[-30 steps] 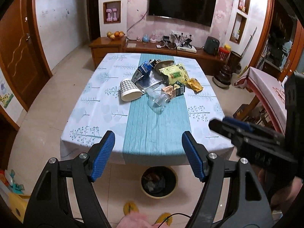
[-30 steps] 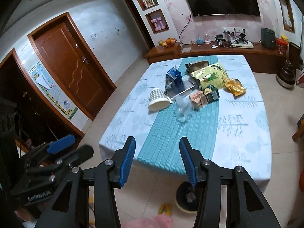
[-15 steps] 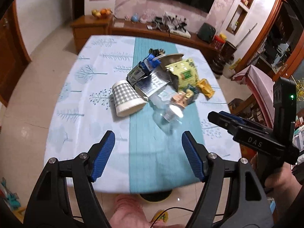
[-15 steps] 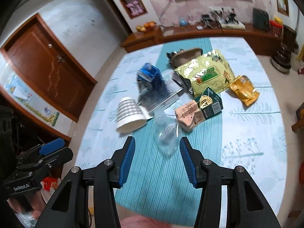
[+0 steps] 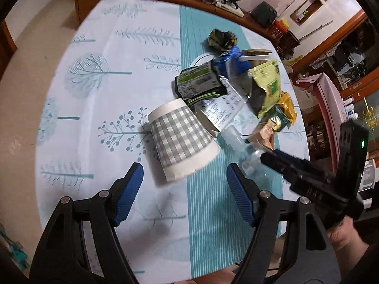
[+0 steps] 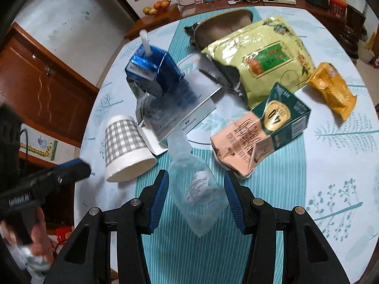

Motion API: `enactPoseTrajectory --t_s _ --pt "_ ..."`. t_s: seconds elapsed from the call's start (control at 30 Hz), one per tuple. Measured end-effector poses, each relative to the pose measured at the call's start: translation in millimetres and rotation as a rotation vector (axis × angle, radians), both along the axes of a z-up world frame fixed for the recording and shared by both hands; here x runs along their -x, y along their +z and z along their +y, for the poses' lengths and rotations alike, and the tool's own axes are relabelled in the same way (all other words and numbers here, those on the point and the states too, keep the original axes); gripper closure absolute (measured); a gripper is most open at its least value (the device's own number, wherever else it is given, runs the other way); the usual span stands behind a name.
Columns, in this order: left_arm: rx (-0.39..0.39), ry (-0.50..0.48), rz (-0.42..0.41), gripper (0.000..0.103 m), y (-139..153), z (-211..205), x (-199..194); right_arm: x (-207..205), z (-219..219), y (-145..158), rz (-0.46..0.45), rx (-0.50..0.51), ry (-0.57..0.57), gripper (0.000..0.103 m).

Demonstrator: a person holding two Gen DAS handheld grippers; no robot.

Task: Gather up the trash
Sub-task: 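Grasp the clear plastic bottle with the right tool, then close the left tool on the gray checkered paper cup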

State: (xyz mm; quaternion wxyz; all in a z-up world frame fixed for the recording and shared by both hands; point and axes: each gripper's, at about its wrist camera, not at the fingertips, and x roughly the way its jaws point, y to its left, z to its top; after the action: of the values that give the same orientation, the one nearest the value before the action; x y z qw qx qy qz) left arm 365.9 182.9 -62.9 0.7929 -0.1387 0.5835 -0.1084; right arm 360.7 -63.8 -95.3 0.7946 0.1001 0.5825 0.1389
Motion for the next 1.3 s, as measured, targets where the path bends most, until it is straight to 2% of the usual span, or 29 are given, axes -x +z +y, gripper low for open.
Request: enactPoseTrajectory --t_s 0.33,0.47,0.57,0.77,1.0,1.07,1.1,1.13,1.3 --pt "0.041 -0.03 0.078 0.033 -35.6 -1.2 -30.7 5.1 36.1 -14.4 0.026 -0.001 0.13 0.055" --pt "0.046 -0.036 0.101 0.033 -45.2 -2.7 -37.3 8.7 51.9 -21.3 0.041 -0.014 0.157 0.064" --pt "0.048 -0.041 0.111 0.033 -50.7 -4.3 -41.7 10.3 61.5 -21.7 0.043 -0.02 0.167 0.065" --pt "0.066 -0.055 0.131 0.033 -58.1 -11.1 -49.6 19.1 72.8 -16.0 0.025 -0.031 0.145 0.067" --pt "0.075 -0.066 0.15 0.034 -66.8 -20.9 -52.2 30.4 59.5 -5.8 0.022 -0.04 0.084 0.067" --pt "0.074 -0.058 0.144 0.037 -66.8 -21.7 -52.2 33.7 53.2 -3.2 0.025 -0.046 0.07 0.067" --pt "0.07 -0.057 0.14 0.042 -66.3 -22.1 -52.0 36.5 50.5 -1.8 0.024 -0.047 0.058 0.067" --pt "0.063 -0.056 0.133 0.051 -64.9 -22.6 -51.5 37.1 46.6 -0.3 0.025 -0.047 0.053 0.067" --pt "0.03 -0.064 0.117 0.068 -58.3 -22.6 -43.0 47.6 35.7 7.8 0.02 -0.049 0.031 0.067"
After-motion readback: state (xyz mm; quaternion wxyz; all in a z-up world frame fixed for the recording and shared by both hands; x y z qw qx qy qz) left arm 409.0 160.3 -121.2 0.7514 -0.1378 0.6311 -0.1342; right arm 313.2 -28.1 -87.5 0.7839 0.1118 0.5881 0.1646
